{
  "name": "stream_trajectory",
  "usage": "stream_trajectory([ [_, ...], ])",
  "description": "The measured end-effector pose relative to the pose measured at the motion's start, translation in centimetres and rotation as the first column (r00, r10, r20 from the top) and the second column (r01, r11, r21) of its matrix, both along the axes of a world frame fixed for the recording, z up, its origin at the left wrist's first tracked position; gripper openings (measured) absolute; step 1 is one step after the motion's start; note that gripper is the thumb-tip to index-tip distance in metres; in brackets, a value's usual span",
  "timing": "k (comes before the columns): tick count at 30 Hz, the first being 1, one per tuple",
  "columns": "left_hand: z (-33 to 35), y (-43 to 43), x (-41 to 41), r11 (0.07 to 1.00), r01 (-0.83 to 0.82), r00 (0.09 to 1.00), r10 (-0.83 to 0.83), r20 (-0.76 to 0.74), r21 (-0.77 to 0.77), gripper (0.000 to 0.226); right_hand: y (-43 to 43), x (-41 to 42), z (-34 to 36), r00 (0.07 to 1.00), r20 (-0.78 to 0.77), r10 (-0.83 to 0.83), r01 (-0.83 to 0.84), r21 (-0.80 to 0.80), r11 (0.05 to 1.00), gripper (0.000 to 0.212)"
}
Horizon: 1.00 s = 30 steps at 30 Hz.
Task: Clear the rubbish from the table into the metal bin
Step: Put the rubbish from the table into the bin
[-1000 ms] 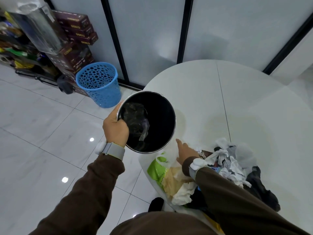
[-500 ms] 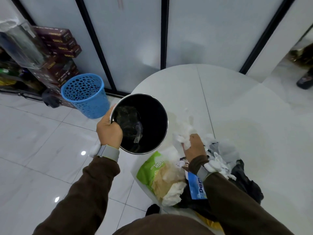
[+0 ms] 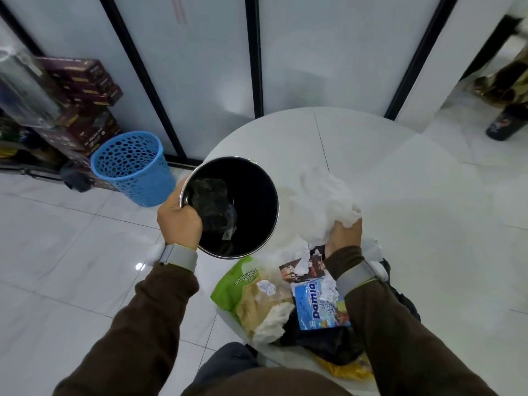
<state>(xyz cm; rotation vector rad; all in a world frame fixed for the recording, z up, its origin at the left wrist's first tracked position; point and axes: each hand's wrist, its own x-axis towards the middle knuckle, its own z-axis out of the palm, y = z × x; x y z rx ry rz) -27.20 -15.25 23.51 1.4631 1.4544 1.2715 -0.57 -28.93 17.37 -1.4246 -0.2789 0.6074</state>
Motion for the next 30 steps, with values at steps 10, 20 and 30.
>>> stream_trajectory([
  [10, 0.4, 3.1, 1.7, 0.989, 0.139, 0.989, -0.141, -0.051, -0.044, 0.057, 2.3, -1.3, 4.9, 0.967, -0.241, 0.079, -0.019, 0.241, 0.97, 0.039],
  [20, 0.1, 6.5, 1.3, 0.961, 0.276, 0.961, -0.276, -0.015, -0.005, 0.064, 11.8, -11.7, 5.3, 0.861, 0.505, -0.064, 0.045, 0.05, 0.998, 0.045],
  [30, 0.1, 8.2, 0.4, 0.938, 0.345, 0.938, -0.345, 0.026, 0.013, 0.071, 16.0, -16.0, 1.4, 0.259, 0.494, 0.83, 0.071, -0.867, 0.493, 0.062],
])
